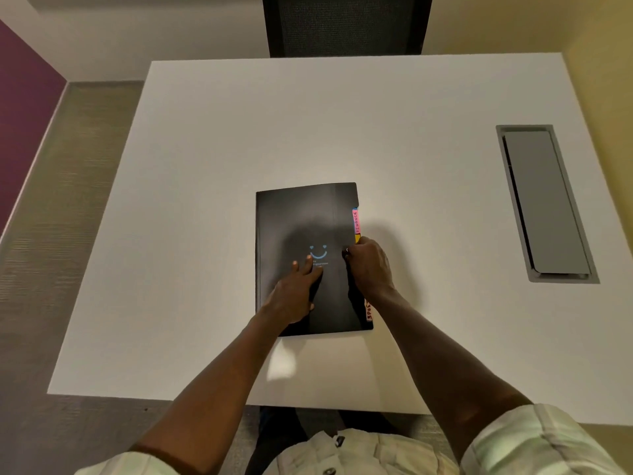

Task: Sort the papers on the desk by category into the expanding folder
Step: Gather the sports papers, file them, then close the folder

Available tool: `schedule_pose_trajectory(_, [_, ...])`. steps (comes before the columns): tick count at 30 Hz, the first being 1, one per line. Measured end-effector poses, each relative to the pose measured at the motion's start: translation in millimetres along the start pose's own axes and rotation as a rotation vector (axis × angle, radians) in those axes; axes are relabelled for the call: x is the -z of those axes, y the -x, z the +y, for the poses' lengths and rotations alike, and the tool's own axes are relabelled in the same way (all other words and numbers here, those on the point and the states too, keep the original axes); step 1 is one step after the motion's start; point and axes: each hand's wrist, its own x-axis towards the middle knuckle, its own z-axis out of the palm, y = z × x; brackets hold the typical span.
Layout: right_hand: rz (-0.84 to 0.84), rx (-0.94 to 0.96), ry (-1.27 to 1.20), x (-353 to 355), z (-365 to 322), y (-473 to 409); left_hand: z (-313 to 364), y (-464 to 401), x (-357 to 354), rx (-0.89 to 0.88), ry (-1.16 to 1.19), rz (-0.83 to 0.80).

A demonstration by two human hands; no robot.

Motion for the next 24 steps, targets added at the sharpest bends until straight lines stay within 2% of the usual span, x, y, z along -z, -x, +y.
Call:
schedule_pose_trajectory(9, [-0.077, 0.187, 0.228, -2, -3, 11, -3, -3, -4, -0.005, 0.004, -0.02])
schedule_pose_trajectory(17, [-0.207, 0.312, 0.547, -9, -5, 7, -2, -4, -2, -0.001, 0.0, -0.043])
schedule_pose_trajectory(21, [-0.236, 0.332, 0.482, -9, -2, 8, -4, -5, 0, -0.017, -0.016, -0.068])
schedule_pose_trajectory(24, [-0.245, 0.207, 0.254, -1, 0, 0, -5, -4, 2, -0.033, -0.036, -0.075])
